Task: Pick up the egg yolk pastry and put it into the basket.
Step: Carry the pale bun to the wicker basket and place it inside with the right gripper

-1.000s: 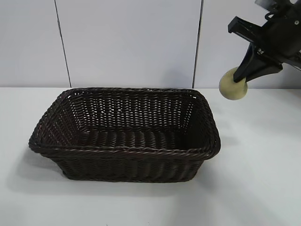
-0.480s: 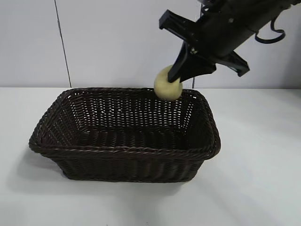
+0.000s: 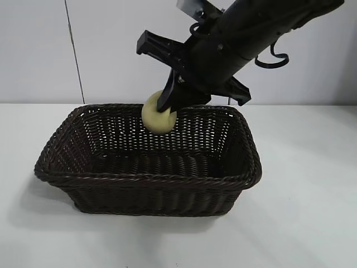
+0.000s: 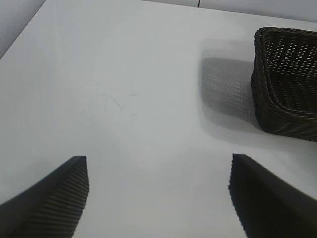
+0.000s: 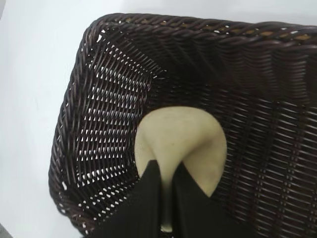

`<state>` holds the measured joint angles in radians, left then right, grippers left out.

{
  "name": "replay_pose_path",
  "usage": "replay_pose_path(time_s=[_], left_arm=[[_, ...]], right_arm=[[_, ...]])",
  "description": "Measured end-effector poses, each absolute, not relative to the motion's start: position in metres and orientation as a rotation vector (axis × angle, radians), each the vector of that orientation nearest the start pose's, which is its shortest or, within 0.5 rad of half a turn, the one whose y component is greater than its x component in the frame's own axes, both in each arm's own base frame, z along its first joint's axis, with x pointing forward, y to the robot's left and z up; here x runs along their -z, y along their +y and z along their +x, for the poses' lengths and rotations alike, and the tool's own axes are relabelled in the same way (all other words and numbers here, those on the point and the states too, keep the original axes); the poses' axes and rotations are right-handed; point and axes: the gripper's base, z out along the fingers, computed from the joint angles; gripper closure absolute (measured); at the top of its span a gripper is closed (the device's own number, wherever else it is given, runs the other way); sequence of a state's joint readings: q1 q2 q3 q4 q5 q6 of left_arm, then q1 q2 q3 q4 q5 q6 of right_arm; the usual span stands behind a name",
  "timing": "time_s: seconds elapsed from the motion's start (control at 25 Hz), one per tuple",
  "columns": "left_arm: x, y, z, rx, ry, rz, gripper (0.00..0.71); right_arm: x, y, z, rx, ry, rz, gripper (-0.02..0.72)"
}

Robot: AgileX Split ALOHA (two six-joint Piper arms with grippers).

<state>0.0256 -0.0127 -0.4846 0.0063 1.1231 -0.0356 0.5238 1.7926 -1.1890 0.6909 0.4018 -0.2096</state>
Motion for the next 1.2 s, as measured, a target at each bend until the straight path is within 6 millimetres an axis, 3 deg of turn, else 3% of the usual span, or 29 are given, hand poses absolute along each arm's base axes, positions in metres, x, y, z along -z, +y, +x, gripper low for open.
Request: replay_pose_path(time_s=[0.32, 0.44, 0.52, 0.72, 0.8, 1.0, 1.2], left_arm=[[-0.268, 0.0, -0.008, -0.002, 2.108, -0.065, 0.139], [-0.268, 0.0, -0.008, -0.002, 2.108, -0.065, 0.139], [-0.268, 0.0, -0.008, -0.002, 2.108, -0.065, 0.139], [-0.268, 0.0, -0.008, -0.002, 2.108, -0.065, 0.139], [-0.268, 0.0, -0.008, -0.002, 2.108, -0.065, 0.139], [-0.268, 0.0, -0.008, -0.002, 2.108, -0.065, 0.139], [-0.268, 0.0, -0.008, -0.002, 2.108, -0.065, 0.139]], right_arm=[[-0.17, 0.218, 0.337, -0.676, 2.589, -0.171, 0.68], [-0.164, 0.219, 0.338, -0.67, 2.604, -0.166, 0.666], [-0.164, 0.219, 0.338, -0.672, 2.602, -0.162, 0.61], [-0.163, 0.219, 0.336, -0.679, 2.616, -0.166, 0.247], [-0.163, 0.219, 0.334, -0.687, 2.637, -0.176, 0.165], [-0.169, 0.223, 0.331, -0.732, 2.685, -0.226, 0.123], [-0.203, 0.236, 0.34, -0.807, 2.672, -0.323, 0.123]])
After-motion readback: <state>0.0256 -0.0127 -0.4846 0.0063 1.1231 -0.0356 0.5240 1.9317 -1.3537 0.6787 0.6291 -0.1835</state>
